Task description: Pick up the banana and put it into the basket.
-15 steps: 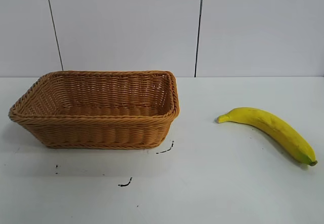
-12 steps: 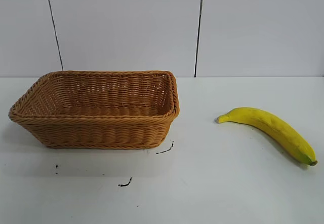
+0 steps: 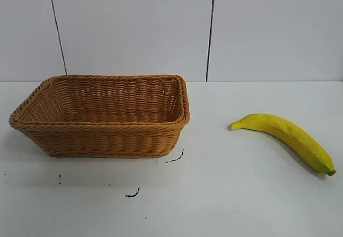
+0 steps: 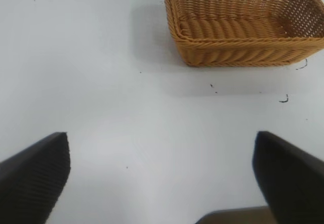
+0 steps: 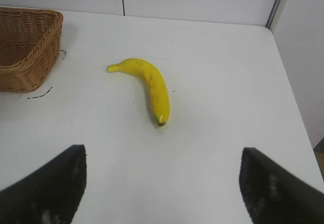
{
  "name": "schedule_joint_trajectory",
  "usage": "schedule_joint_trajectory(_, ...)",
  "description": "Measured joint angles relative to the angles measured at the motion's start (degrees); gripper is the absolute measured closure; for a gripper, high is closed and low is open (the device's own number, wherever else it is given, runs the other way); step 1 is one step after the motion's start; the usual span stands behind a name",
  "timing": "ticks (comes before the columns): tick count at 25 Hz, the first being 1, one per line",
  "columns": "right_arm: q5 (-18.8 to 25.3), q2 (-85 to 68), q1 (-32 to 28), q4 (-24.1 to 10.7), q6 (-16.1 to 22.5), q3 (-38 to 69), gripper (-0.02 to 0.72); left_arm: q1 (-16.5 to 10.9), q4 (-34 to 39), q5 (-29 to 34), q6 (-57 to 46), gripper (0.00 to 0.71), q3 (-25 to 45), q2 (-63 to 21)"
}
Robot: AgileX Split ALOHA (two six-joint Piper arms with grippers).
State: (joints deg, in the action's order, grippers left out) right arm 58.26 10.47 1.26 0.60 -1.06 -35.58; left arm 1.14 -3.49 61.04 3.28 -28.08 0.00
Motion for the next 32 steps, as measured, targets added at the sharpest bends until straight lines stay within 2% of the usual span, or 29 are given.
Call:
schedule_joint_trajectory(10, 0.1, 34.1, 0.0, -0.1, 0.0, -21.2, 0.108, 0.0, 0.0, 0.0, 0.0, 0.015, 0.0, 0.0)
schedule_joint_trajectory(15, 1.6, 50.4, 0.0, -0.1, -0.2, -30.9, 0.108, 0.0, 0.0, 0.0, 0.0, 0.015, 0.0, 0.0)
schedule_joint_trajectory(23, 6.7, 74.4, 0.0, -0.1, -3.3, -44.5, 0.108, 0.0, 0.0, 0.0, 0.0, 0.015, 0.0, 0.0)
schedule_joint_trajectory(28, 7.4, 85.3, 0.0, 0.2, -6.1, -50.4, 0.108, 0.0, 0.0, 0.0, 0.0, 0.015, 0.0, 0.0)
schedule_joint_trajectory(32, 7.5, 91.9, 0.0, 0.3, -10.1, -53.4, 0.108, 0.0, 0.0, 0.0, 0.0, 0.015, 0.0, 0.0)
